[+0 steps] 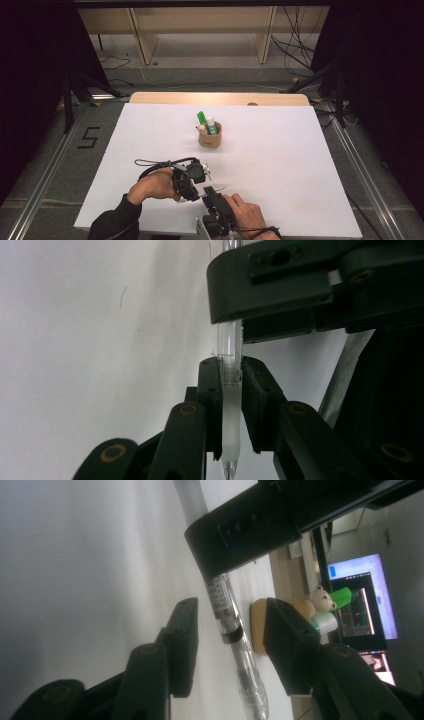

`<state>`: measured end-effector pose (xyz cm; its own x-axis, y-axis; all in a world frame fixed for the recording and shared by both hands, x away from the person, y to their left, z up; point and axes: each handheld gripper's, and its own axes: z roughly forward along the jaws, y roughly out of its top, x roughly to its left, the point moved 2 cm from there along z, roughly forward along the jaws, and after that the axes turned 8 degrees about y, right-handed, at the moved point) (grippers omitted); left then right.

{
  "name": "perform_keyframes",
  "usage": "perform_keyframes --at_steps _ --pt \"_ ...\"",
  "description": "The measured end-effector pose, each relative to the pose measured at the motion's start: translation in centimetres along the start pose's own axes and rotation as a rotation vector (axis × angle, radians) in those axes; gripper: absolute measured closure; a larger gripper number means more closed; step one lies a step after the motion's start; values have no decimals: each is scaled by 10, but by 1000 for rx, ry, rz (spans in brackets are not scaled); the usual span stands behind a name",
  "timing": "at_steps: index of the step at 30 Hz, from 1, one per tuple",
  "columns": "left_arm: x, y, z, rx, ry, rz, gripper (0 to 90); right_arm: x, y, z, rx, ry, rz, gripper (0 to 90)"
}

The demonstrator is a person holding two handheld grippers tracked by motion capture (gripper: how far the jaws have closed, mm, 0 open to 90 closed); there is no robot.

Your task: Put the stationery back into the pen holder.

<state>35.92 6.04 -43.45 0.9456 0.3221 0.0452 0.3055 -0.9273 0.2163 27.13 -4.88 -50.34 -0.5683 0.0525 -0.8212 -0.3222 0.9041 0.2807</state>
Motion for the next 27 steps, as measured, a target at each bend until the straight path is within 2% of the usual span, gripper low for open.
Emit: perform_keyframes --at_steps 1,5,20,25,27 --pt "0 0 0 -1 -1 -1 792 0 0 1 5 -6 -23 604" --pt "-1 0 0 0 -7 3 792 3 2 3 12 -15 -59 639" --pt "-1 1 4 7 -20 -3 792 8 3 5 20 -25 -114 734" --pt "-1 2 5 15 -21 0 791 10 4 6 22 -32 -167 770" --pt "-1 1 6 14 -24 -5 788 13 3 6 32 -29 -166 785"
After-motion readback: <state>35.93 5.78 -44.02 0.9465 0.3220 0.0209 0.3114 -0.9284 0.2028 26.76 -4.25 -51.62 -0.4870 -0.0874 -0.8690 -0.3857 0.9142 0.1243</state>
